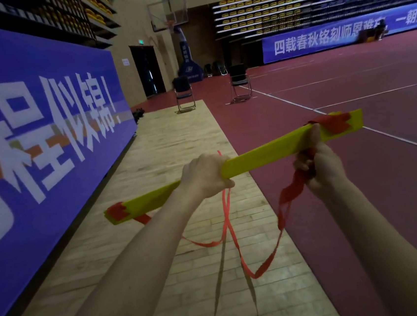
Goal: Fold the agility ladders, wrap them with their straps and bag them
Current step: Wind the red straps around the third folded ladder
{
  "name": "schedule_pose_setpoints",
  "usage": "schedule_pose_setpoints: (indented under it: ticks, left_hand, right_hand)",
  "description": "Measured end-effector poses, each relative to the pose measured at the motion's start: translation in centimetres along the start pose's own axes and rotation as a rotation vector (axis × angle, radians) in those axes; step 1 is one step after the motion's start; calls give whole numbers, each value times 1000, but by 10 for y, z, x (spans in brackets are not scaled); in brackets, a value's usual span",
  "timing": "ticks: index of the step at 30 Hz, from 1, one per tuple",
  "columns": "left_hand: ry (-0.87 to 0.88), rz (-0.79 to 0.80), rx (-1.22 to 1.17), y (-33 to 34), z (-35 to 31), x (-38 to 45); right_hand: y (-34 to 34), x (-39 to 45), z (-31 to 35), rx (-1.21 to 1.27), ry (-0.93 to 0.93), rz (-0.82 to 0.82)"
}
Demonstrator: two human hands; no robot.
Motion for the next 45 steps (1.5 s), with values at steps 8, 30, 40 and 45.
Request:
schedule_pose_setpoints:
  ticks: [8, 30, 40, 45]
  left_hand:
    - [252, -445, 560, 16, 9, -3]
    - [306, -392, 379, 25, -5, -16]
    - [-104, 407, -457, 27, 18, -25]
    - [0, -77, 227, 34, 27, -21]
  right_hand:
    - [-12, 12, -10, -375, 178, -58]
    - [-32, 1, -14, -92, 228, -10]
    - [-46, -3, 5, -176, 61, 137]
    - [-54, 1, 4, -638, 143, 29]
Point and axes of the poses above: each hand's wrist, its own x-axis towards the middle knuckle, its own y-axis out of the palm, z = x × y, the point moved 2 cm from there along x, towards the middle knuckle, and after that the axes turned 10 degrees about -x, right-handed, at the moved point
